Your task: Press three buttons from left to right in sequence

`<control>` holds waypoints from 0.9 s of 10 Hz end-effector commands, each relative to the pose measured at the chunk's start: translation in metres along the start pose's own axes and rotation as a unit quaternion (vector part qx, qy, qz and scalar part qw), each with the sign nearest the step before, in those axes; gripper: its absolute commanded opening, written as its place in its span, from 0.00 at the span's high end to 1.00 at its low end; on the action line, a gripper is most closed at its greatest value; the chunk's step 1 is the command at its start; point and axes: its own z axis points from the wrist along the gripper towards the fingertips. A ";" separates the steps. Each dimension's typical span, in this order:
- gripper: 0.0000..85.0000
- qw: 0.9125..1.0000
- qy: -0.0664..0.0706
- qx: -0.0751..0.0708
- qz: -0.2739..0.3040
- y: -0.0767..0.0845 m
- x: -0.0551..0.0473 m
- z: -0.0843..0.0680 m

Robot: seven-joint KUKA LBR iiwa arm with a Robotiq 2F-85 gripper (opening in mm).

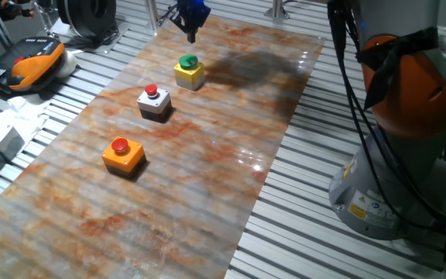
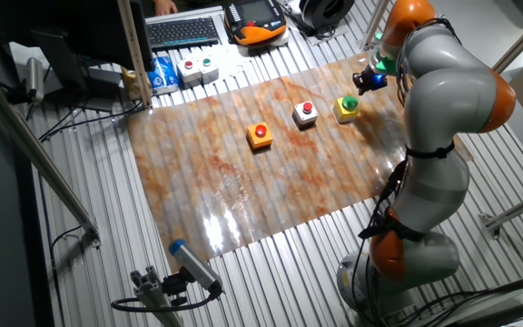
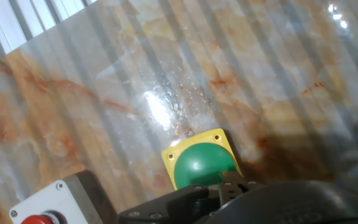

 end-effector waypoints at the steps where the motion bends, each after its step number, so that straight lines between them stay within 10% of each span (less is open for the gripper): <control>1: 1.00 1.000 0.000 0.001 0.001 0.002 -0.001 0.000; 9: 1.00 1.000 -0.008 0.004 -0.005 0.007 -0.004 0.018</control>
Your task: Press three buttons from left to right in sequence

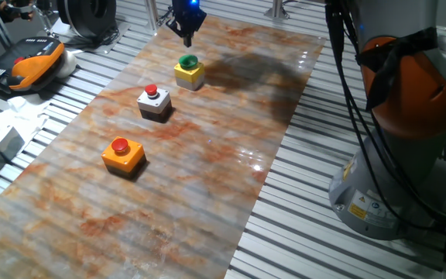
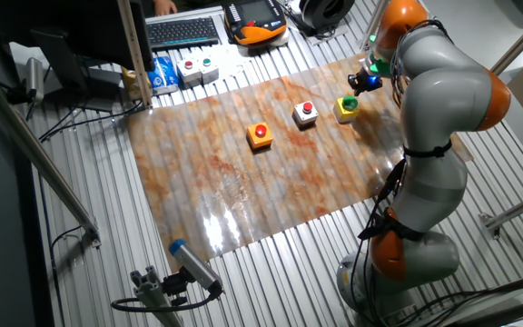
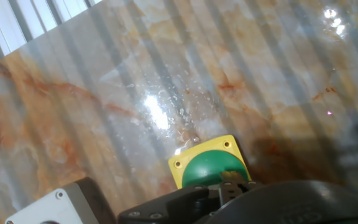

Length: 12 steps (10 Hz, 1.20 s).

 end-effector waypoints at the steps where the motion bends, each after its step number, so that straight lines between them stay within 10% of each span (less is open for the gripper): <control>1: 1.00 1.000 0.000 -0.002 0.001 0.001 0.000 0.002; 12: 1.00 1.000 -0.004 -0.001 0.004 0.012 -0.006 0.017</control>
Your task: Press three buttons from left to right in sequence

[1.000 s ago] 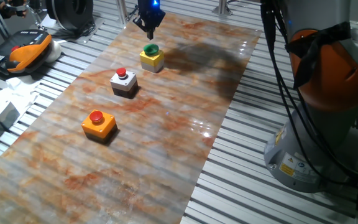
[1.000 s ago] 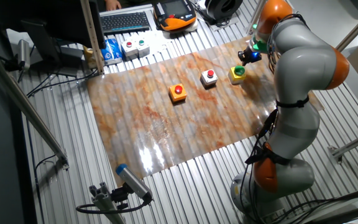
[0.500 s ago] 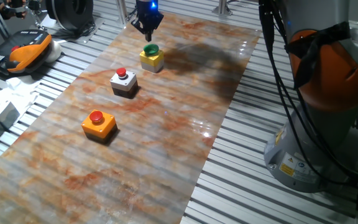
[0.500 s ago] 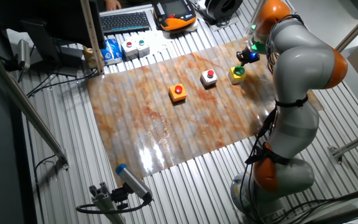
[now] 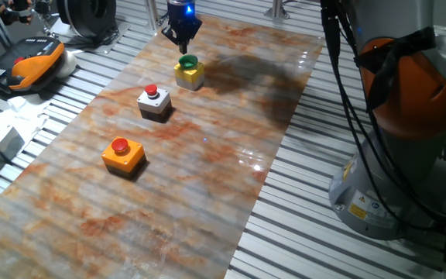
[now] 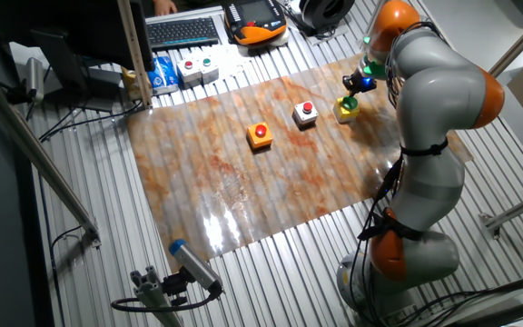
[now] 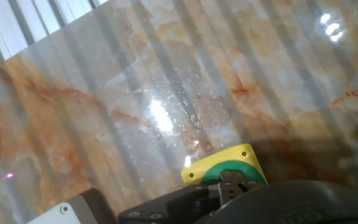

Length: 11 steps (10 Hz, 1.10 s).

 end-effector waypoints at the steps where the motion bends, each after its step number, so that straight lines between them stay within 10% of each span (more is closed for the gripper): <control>1: 1.00 1.000 0.000 0.000 0.000 0.000 0.000 -0.002; 6: 1.00 1.000 -0.005 0.004 0.000 0.000 0.019 0.000; 11: 1.00 1.000 -0.005 -0.002 -0.008 -0.006 0.014 0.003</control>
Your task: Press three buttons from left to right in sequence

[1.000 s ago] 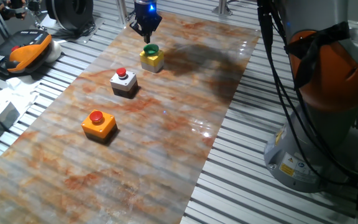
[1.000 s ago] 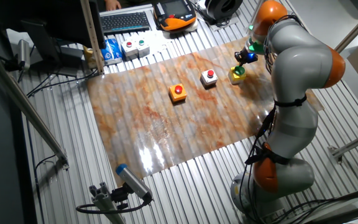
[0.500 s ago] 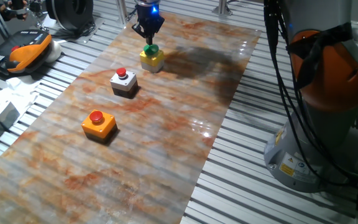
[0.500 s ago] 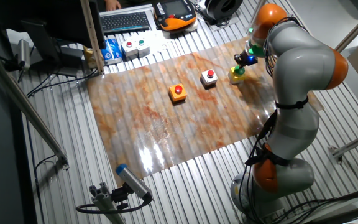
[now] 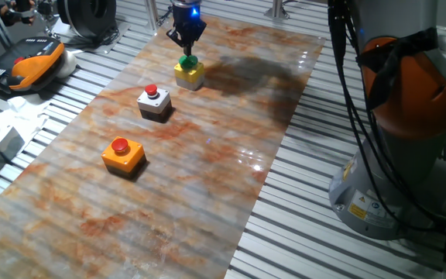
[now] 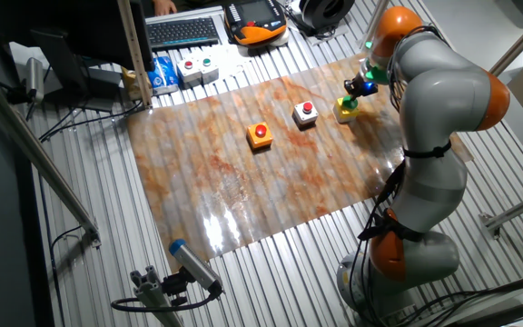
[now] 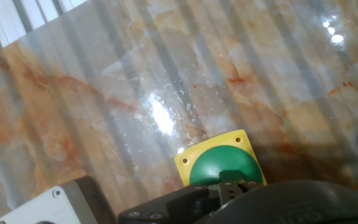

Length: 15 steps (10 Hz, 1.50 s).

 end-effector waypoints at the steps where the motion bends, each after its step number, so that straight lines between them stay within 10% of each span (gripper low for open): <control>1: 1.00 1.000 -0.001 0.000 0.000 0.000 0.000 0.001; 15: 1.00 1.000 -0.004 -0.005 -0.001 -0.002 -0.004 0.012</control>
